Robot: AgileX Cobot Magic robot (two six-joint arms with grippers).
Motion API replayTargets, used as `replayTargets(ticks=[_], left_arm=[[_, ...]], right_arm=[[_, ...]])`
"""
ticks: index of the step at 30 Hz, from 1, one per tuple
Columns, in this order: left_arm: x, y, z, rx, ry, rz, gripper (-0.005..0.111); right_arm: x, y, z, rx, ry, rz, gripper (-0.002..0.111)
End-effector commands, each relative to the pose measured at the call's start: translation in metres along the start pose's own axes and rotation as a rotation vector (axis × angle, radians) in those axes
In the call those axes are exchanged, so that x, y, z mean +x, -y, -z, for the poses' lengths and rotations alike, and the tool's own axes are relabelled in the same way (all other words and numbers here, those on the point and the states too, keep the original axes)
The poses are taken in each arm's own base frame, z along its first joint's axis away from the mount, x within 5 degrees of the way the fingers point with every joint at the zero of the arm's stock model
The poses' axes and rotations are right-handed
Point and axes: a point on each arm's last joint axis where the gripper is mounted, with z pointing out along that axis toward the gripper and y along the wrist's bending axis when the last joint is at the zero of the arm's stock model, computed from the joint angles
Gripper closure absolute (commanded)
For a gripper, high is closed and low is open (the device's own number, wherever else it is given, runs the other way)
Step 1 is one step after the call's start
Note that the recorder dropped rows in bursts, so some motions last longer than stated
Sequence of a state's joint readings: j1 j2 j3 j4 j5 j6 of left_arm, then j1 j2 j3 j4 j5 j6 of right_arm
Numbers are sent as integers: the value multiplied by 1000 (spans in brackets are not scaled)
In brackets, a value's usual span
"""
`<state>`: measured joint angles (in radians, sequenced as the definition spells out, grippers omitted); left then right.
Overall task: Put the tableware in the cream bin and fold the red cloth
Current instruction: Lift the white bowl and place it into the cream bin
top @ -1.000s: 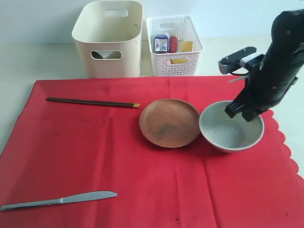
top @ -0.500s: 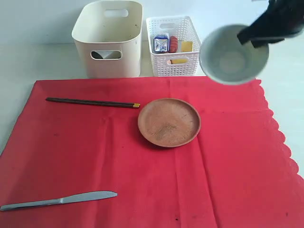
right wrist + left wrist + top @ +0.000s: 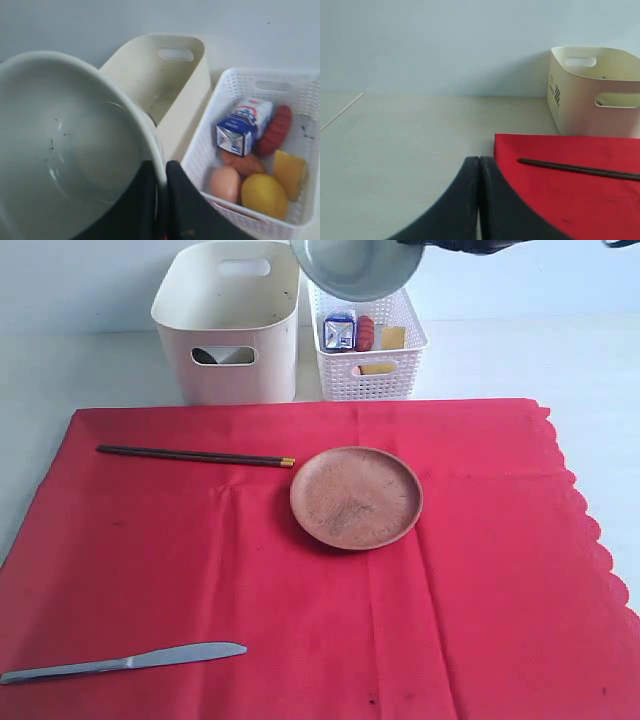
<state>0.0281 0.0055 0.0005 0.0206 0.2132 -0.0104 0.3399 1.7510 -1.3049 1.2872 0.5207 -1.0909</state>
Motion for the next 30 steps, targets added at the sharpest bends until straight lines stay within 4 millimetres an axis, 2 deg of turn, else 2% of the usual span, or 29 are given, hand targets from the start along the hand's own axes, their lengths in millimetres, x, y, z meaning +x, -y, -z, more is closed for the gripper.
replayTargets(ticks=[1, 6, 7, 10, 13, 20, 24, 27, 30], left_arm=[[-1, 0, 0, -2, 8, 0, 107], [-1, 0, 0, -2, 8, 0, 107], [-1, 0, 0, -2, 8, 0, 107], [-1, 0, 0, -2, 8, 0, 107], [-1, 0, 0, -2, 8, 0, 107], [-1, 0, 0, -2, 8, 0, 107], [-1, 0, 0, -2, 8, 0, 107], [-1, 0, 0, -2, 8, 0, 107], [-1, 0, 0, -2, 8, 0, 107]], right_arm=[[-5, -8, -36, -60, 53, -23, 108], [-12, -23, -78, -107, 63, 17, 108], [-14, -26, -96, -99, 74, 8, 108], [-14, -28, -126, -78, 97, 3, 108], [-10, -19, -153, -86, 101, -77, 108], [6, -14, -178, -110, 63, -98, 108], [11, -12, -183, -87, 62, -102, 108], [13, -19, -187, -53, 77, -92, 108], [12, -20, -189, -4, 102, -88, 100]])
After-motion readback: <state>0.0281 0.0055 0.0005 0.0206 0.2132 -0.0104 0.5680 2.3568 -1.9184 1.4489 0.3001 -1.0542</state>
